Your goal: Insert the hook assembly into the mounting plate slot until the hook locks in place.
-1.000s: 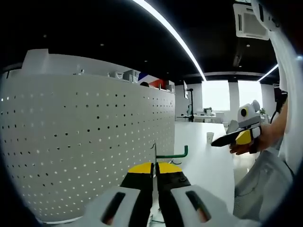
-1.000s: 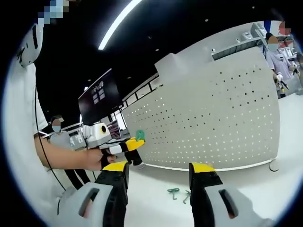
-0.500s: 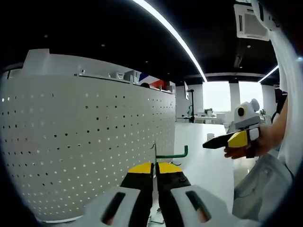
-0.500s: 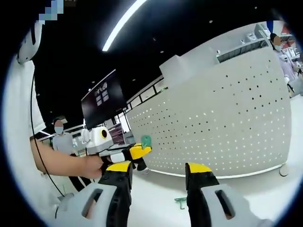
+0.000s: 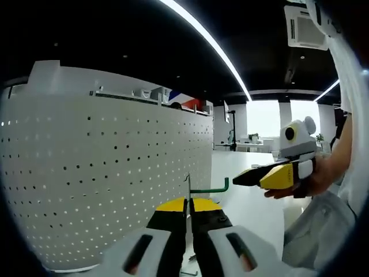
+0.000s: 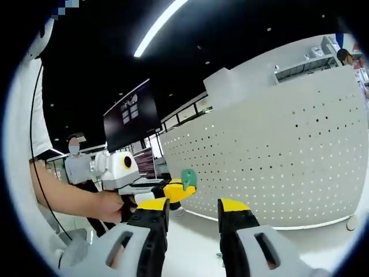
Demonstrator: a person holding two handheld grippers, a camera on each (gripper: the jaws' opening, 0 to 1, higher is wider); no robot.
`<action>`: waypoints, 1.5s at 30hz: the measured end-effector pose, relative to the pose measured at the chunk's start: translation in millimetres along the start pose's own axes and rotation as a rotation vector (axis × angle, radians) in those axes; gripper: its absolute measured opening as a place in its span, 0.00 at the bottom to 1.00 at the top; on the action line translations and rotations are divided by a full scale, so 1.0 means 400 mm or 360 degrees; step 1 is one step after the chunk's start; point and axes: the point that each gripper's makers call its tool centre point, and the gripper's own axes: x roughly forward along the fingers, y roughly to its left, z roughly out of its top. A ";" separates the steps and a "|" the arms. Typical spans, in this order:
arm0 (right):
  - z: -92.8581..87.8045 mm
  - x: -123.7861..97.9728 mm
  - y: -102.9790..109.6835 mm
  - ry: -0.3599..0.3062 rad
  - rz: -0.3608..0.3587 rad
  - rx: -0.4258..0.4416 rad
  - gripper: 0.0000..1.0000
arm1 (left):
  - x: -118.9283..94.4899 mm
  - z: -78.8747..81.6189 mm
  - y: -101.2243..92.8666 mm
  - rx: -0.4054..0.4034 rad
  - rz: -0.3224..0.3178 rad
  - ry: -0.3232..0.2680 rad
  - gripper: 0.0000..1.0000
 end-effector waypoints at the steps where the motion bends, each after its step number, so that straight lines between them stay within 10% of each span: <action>1: 0.002 0.005 -0.001 -0.0003 -0.0005 -0.0009 0.30 | 0.000 0.000 0.000 -0.0001 0.0001 -0.0001 0.01; 45: 0.006 0.123 0.029 -0.0030 0.0015 0.0022 0.05 | -0.010 0.014 -0.022 -0.0021 0.0017 -0.0044 0.01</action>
